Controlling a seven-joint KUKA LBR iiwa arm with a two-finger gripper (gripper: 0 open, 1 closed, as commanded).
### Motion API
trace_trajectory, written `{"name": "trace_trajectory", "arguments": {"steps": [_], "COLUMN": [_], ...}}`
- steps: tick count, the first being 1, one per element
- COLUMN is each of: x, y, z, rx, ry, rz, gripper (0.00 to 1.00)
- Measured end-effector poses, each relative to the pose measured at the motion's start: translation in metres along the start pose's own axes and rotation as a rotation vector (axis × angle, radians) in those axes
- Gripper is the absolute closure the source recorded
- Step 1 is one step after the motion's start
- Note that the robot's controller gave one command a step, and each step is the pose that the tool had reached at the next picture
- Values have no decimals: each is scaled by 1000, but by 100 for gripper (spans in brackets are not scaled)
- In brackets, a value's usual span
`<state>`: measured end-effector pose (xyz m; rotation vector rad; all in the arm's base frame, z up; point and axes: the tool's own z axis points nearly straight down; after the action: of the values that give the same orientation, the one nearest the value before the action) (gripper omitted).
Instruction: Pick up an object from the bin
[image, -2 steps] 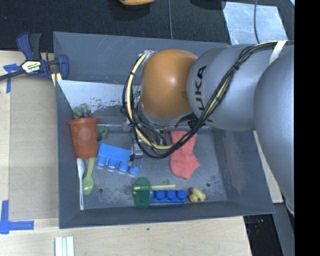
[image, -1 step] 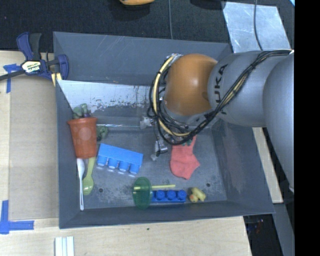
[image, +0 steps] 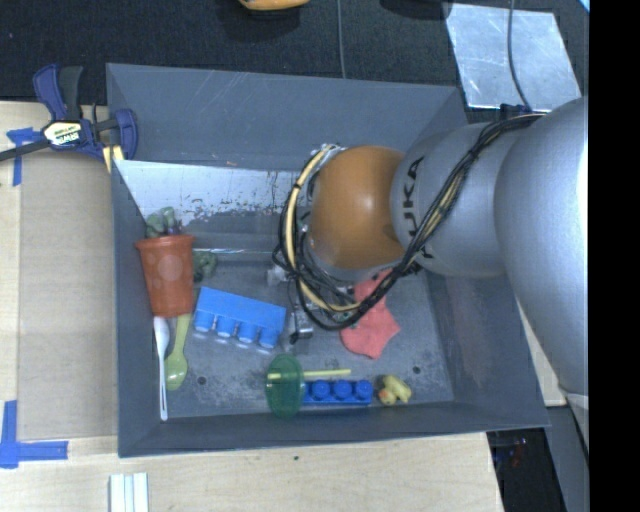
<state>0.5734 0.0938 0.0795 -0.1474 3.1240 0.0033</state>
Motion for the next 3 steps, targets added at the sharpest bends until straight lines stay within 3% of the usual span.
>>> {"name": "trace_trajectory", "arguments": {"steps": [1,2,3], "x": [-2,-10,-10], "y": [32,34,34], "z": [-16,-24,-24], "rx": [3,4,4], "ry": [0,-4,-4], "rz": [-103,-118,-118], "gripper": [0,100,100]}}
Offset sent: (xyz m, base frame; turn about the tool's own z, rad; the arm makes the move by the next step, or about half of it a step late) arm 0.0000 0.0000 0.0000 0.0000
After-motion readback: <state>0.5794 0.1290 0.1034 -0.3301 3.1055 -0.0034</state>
